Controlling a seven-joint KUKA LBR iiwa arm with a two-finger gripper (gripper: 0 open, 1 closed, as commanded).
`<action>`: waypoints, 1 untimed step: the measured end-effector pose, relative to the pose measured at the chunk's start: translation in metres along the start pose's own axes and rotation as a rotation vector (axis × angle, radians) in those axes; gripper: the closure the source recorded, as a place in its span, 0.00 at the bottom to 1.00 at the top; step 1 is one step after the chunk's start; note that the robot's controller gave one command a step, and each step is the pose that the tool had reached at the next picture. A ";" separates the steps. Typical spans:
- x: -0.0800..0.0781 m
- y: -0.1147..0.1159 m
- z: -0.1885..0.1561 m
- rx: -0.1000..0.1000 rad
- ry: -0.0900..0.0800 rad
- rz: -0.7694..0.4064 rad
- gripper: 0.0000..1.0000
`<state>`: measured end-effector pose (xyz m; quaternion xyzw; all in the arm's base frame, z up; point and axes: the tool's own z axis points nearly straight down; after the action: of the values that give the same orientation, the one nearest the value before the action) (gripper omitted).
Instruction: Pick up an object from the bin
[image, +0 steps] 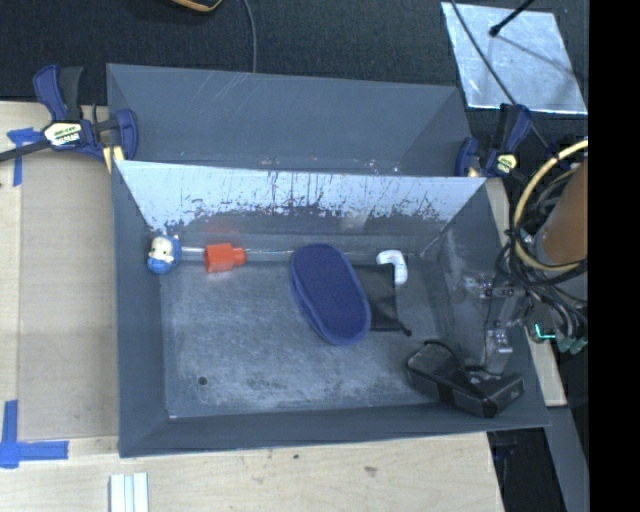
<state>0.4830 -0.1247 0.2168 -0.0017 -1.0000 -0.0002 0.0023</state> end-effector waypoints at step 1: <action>-0.014 0.006 0.105 -0.004 -0.012 0.098 0.00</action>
Offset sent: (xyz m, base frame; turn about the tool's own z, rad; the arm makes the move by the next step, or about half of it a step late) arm 0.0107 0.0039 -0.1033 0.0970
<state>0.4965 -0.1187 0.1122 -0.0506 -0.9987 -0.0019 -0.0035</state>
